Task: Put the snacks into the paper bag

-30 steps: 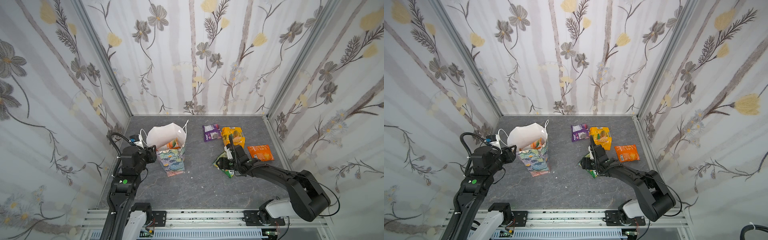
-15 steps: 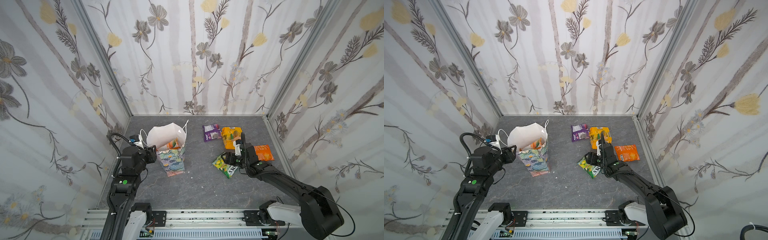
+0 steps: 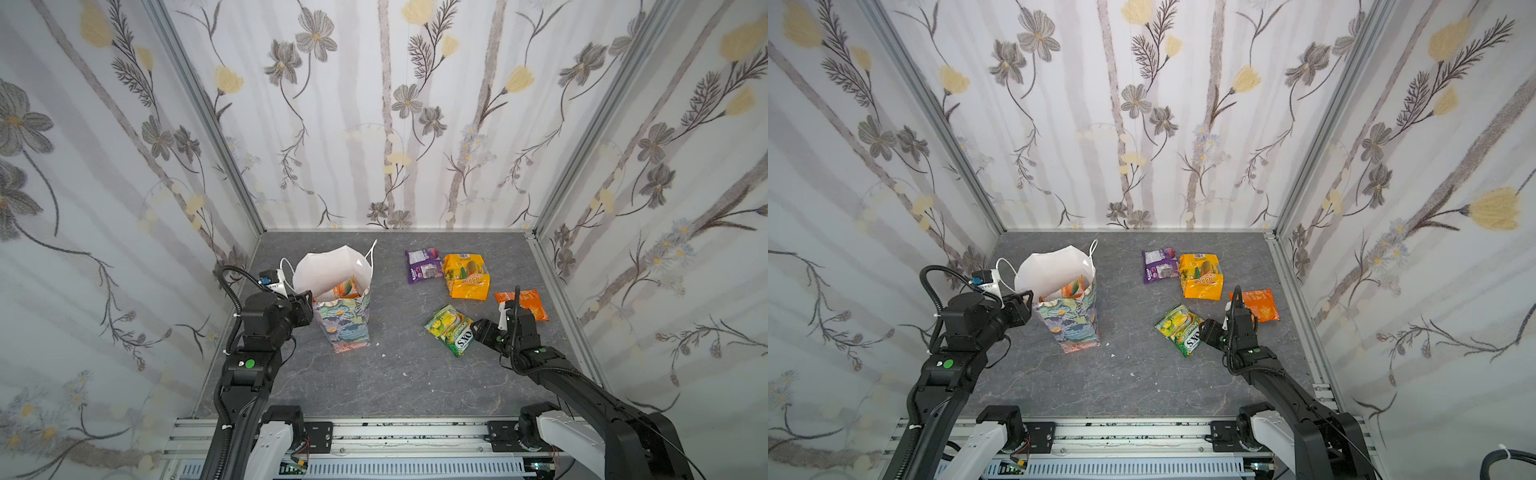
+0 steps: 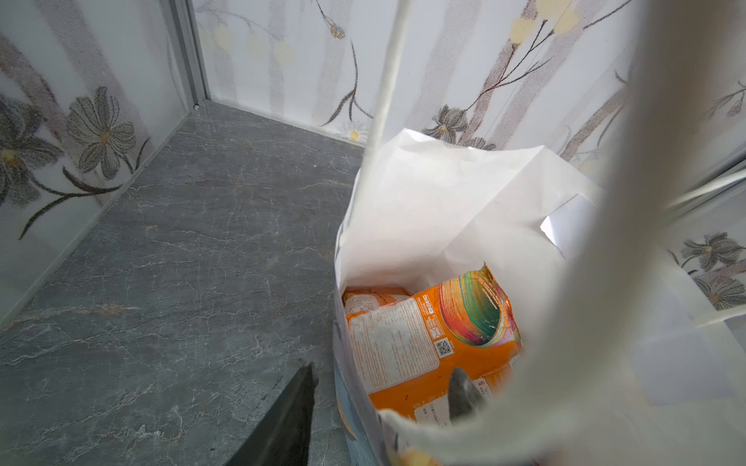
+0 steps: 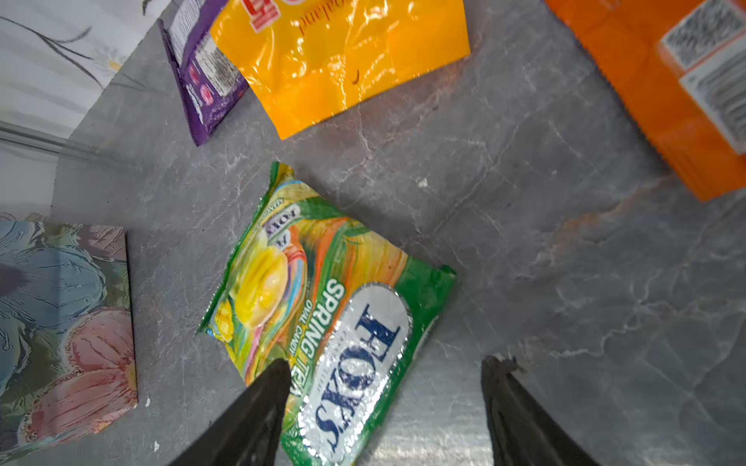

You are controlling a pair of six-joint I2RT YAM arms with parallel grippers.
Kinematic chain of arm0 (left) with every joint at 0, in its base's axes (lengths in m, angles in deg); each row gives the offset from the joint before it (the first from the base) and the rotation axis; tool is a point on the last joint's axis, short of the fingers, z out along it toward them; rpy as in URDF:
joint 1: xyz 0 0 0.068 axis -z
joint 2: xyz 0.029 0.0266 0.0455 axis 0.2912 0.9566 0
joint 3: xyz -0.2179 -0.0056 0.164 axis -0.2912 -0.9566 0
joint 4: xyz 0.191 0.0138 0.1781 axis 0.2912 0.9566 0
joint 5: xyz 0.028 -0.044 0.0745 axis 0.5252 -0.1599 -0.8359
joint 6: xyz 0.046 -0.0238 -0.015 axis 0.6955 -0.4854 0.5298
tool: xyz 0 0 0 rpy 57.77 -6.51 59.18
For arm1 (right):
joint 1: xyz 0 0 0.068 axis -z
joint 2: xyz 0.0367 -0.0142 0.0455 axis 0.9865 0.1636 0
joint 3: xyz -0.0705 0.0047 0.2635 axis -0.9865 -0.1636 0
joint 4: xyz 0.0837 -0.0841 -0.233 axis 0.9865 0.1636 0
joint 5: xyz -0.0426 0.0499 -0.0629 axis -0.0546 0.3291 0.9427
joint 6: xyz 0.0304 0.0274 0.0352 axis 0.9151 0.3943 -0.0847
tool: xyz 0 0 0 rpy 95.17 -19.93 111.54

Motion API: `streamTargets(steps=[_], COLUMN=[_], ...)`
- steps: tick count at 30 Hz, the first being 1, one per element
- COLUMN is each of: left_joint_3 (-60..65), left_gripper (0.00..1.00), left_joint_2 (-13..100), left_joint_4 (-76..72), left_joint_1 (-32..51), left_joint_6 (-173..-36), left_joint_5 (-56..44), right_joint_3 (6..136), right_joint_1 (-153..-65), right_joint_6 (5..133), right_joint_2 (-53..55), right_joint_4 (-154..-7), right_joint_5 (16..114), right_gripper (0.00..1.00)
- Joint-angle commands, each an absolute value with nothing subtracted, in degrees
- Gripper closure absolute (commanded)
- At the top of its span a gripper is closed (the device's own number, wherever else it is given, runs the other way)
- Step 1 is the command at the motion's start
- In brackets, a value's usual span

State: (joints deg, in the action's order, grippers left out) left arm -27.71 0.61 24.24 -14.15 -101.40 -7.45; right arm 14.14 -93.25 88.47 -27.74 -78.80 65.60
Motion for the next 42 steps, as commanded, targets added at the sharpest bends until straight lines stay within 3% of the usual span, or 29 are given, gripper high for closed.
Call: streamTargets(steps=[1,13,31,38,42], left_joint_3=[-27.89,-27.89,-27.89,-27.89,-27.89], left_gripper=[0.47,0.45,0.46,0.46,0.46], left_joint_2=[0.77,0.52,0.52,0.56,0.52], left_joint_4=[23.92,23.82,23.86,23.91,23.95], left_joint_1=[-14.19,-14.16,-14.15,-14.21,-14.21], left_joint_6=[-100.85,-100.85,-100.85,-100.83,-100.77], left_joint_5=[-7.44,-7.55,-7.29,-7.43,-7.51], right_joint_3=[12.63,6.93,3.76,2.79,2.30], right_joint_1=[-92.98,-92.96,-93.72,-93.77,-93.70], right_joint_6=[91.09,94.81,97.33,97.93,98.53], right_joint_2=[-28.10,-31.96,-28.14,-24.26,-22.55], right_joint_4=[-82.85,-83.95,-95.62,-99.64,-102.24], right_joint_5=[61.36,58.80,57.10,56.58,56.57], right_gripper=[0.28,0.37,0.52,0.62,0.75])
